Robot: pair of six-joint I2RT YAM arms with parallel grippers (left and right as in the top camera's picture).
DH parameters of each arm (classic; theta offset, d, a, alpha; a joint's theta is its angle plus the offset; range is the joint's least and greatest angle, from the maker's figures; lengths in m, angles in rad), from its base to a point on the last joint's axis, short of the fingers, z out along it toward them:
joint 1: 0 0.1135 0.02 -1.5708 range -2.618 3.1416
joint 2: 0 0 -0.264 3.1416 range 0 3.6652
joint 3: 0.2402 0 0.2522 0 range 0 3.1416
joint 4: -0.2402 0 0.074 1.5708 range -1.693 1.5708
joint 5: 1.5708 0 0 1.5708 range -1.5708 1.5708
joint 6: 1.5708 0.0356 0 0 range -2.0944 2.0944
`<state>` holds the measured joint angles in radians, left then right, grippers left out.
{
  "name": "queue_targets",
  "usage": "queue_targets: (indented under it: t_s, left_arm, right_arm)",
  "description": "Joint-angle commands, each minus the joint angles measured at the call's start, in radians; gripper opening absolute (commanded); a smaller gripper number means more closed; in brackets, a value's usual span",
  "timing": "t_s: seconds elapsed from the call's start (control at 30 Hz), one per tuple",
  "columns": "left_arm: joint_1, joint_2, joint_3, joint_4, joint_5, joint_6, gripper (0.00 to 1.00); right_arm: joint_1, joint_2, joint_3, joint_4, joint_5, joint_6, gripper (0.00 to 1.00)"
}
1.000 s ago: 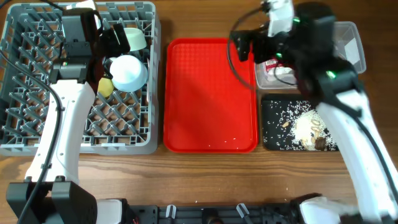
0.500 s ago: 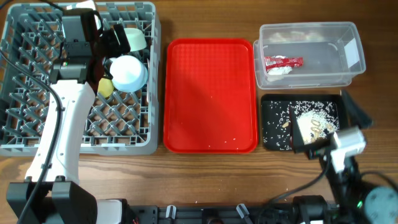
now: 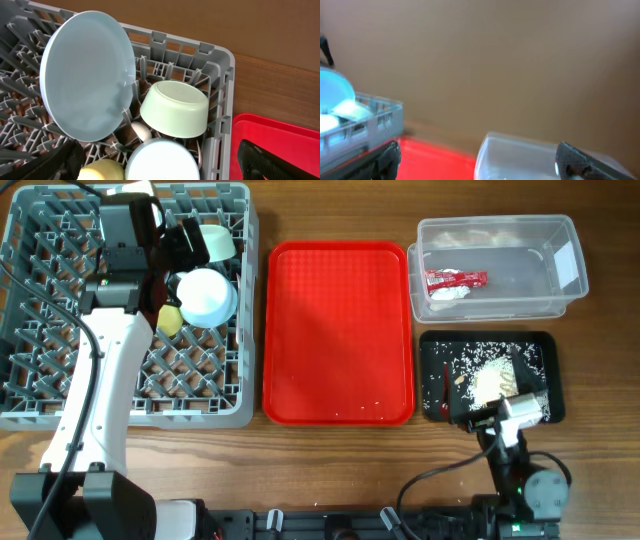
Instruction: Sort waste into correct bins and load items into the dishwasher rack
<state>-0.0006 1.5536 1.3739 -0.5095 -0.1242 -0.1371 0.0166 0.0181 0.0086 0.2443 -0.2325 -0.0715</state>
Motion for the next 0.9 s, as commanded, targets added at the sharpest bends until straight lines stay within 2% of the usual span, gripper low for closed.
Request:
queue_targets:
  t_s: [0.0, 0.1, 0.87]
  left_arm:
    - [-0.001, -0.002, 0.001, 0.003, 0.008, -0.009, 1.0]
    - [-0.001, -0.002, 0.001, 0.003, 0.008, -0.009, 1.0]
    - [-0.001, -0.002, 0.001, 0.002, 0.008, -0.009, 1.0]
  right_arm:
    - [-0.005, -0.015, -0.003, -0.144, 0.015, 0.026, 1.0]
    - [-0.005, -0.015, -0.003, -0.229, 0.015, 0.031, 1.0]
    - [-0.005, -0.007, -0.003, -0.227, 0.015, 0.026, 1.0]
